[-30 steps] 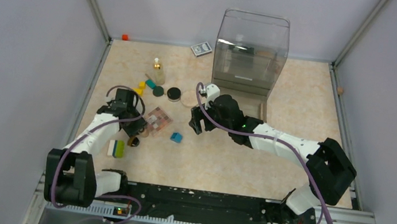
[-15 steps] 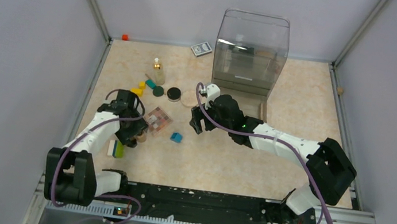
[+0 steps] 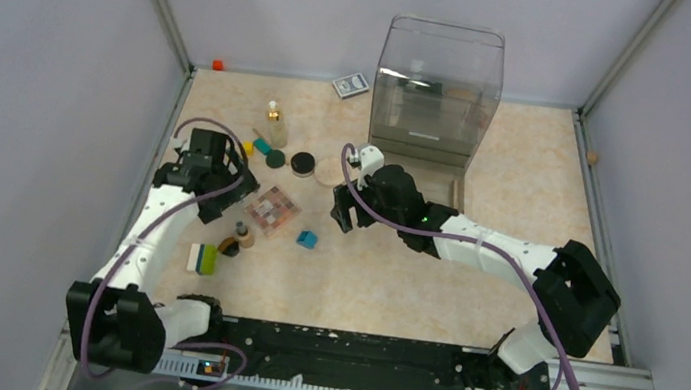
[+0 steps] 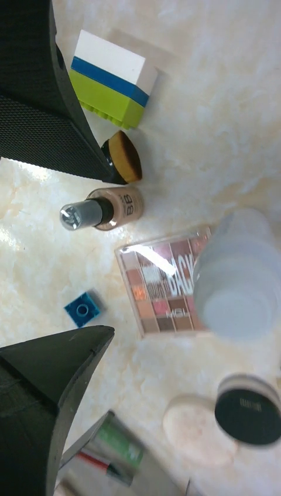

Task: Organize the makeup
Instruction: Place the makeup at the center of the board.

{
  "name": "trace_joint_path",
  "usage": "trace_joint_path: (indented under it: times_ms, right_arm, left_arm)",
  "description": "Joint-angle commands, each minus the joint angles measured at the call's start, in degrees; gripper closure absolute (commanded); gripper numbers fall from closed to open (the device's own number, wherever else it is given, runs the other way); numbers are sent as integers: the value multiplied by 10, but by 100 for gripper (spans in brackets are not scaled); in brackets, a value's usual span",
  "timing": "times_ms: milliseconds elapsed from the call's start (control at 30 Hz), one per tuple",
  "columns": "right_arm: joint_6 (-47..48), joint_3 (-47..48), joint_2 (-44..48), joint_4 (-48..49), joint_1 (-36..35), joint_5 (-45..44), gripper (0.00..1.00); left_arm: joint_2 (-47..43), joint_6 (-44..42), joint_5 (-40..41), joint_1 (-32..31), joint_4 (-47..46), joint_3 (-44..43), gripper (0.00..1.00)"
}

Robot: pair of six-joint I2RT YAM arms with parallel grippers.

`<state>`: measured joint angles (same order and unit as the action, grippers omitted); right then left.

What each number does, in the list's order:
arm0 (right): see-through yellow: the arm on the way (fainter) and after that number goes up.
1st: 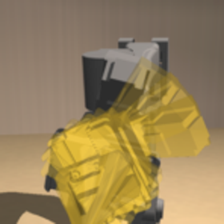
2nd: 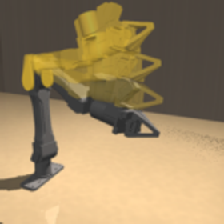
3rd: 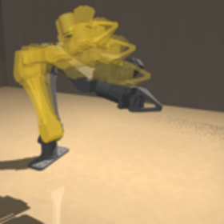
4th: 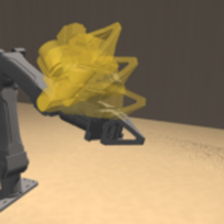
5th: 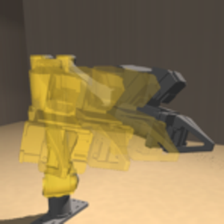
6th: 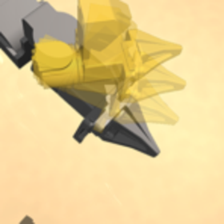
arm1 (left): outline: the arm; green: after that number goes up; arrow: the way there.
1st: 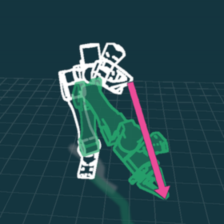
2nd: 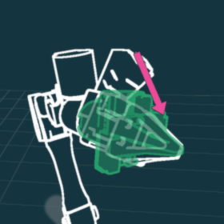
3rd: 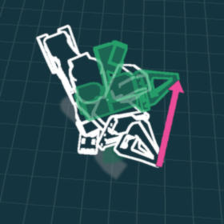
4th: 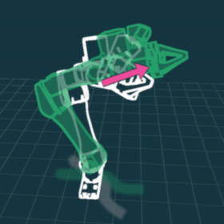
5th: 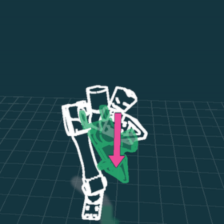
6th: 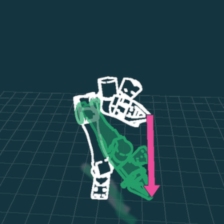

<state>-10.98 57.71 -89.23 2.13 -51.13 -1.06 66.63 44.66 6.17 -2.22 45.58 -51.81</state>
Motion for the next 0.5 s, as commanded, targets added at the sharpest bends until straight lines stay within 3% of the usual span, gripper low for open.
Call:
trace_joint_path:
  times_ms: [0,233,467]
  right_arm:
    - [-1,0,18,37,5,-2,24]
    - [-27,58,-46,17,5,-6,24]
    - [-74,140,-100,-8,5,56,24]
  left_arm:
    - [-62,-45,-7,-2,0,-55,1]
    - [-131,-171,-3,-2,12,-113,1]
    - [-148,-291,-22,-2,42,-161,1]
